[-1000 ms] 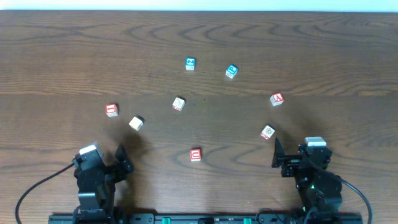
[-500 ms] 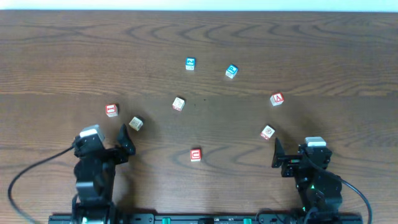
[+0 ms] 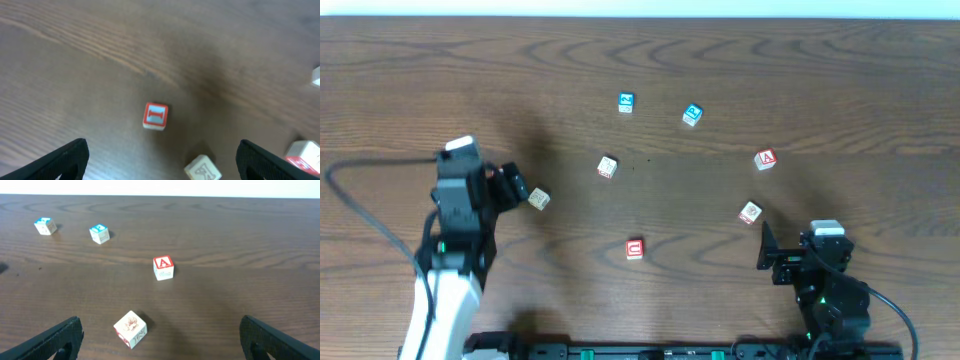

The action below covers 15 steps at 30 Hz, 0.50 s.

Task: Spell out Ai2
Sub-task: 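Move the left gripper over the red 'I' block and lower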

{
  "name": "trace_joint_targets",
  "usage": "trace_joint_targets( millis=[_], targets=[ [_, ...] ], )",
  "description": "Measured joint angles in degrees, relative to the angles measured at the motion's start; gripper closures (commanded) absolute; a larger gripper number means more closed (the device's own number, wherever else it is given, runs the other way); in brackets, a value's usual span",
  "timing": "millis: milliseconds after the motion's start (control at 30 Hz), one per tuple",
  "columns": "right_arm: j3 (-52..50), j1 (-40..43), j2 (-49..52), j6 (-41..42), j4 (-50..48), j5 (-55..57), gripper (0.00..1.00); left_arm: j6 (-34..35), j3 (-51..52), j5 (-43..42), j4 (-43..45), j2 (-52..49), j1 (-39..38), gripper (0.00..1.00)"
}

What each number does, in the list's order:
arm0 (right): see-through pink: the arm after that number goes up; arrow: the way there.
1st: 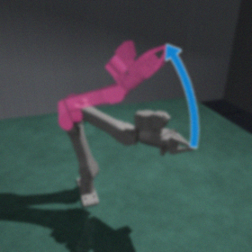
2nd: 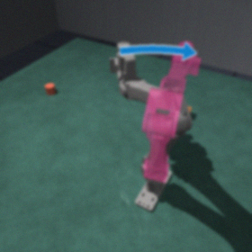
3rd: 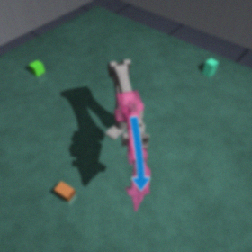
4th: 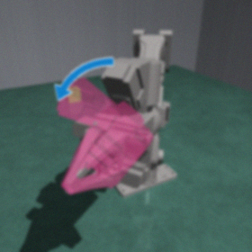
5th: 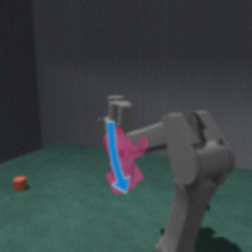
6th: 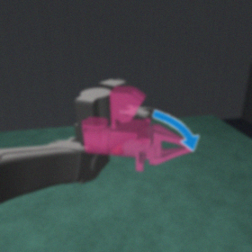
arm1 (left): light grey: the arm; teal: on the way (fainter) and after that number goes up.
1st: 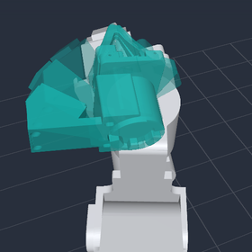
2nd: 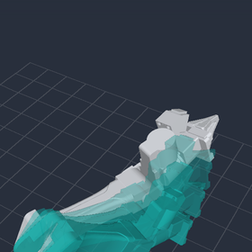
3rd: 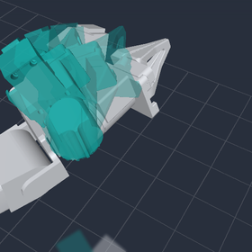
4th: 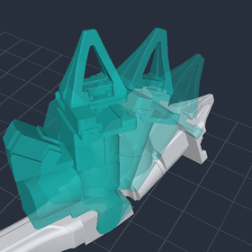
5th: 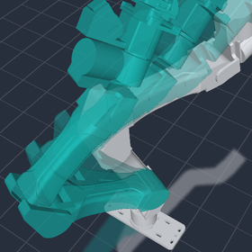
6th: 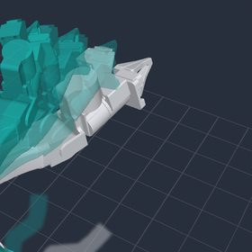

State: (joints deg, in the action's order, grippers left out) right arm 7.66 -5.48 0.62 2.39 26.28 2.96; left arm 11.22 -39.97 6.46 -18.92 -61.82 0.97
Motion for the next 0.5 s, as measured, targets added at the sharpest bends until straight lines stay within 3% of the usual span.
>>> trace_joint_targets(
  millis=[267, 500],
  targets=[
    [0.0, 0.0, 0.0, 0.0, 0.0, 0.0, 0.01, -6.0, -16.8, 0.2, -11.2, -17.2, 0.0, 0.05],
    [0.0, 0.0, 0.0, 0.0, 0.0, 0.0, 0.01, -7.2, -19.4, -1.4, -12.7, -24.1, 0.0, 0.05]
  ],
)
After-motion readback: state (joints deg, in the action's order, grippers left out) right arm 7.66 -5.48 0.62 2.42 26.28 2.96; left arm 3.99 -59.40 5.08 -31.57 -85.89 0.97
